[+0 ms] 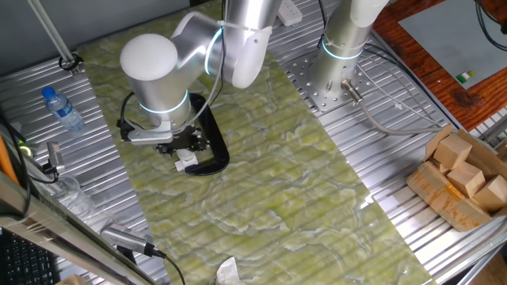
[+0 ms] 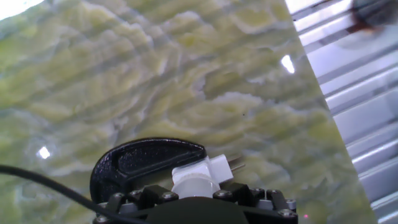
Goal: Take out the light bulb by rotating it
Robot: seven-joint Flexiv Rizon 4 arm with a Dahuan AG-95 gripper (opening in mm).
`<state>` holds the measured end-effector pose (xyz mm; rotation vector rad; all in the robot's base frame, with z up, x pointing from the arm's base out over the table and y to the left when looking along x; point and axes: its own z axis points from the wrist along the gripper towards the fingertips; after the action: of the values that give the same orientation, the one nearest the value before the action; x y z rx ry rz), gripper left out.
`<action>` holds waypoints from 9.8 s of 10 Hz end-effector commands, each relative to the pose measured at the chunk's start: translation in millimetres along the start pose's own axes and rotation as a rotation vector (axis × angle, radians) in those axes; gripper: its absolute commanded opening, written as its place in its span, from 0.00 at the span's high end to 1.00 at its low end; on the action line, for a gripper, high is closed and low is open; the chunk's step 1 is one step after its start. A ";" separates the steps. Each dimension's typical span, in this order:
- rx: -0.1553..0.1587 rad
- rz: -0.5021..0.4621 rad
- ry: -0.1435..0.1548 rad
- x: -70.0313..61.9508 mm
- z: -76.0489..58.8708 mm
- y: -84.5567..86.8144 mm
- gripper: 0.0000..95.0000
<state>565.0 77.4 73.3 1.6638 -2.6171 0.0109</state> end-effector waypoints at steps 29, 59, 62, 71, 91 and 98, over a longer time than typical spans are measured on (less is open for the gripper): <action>-0.064 1.018 -0.040 2.0 3.1 -1.6 1.00; -0.027 -0.329 -0.026 1.0 -9.5 -0.8 1.00; -0.019 -0.326 -0.030 1.1 -6.4 -0.7 1.00; -0.009 -0.349 -0.031 1.3 0.5 -0.5 0.60; -0.092 0.734 -0.051 -3.1 -8.5 -2.5 0.20; -0.113 0.913 -0.064 -2.0 -4.7 -2.7 0.20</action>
<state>568.6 78.1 78.8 0.4002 -3.0720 -0.1527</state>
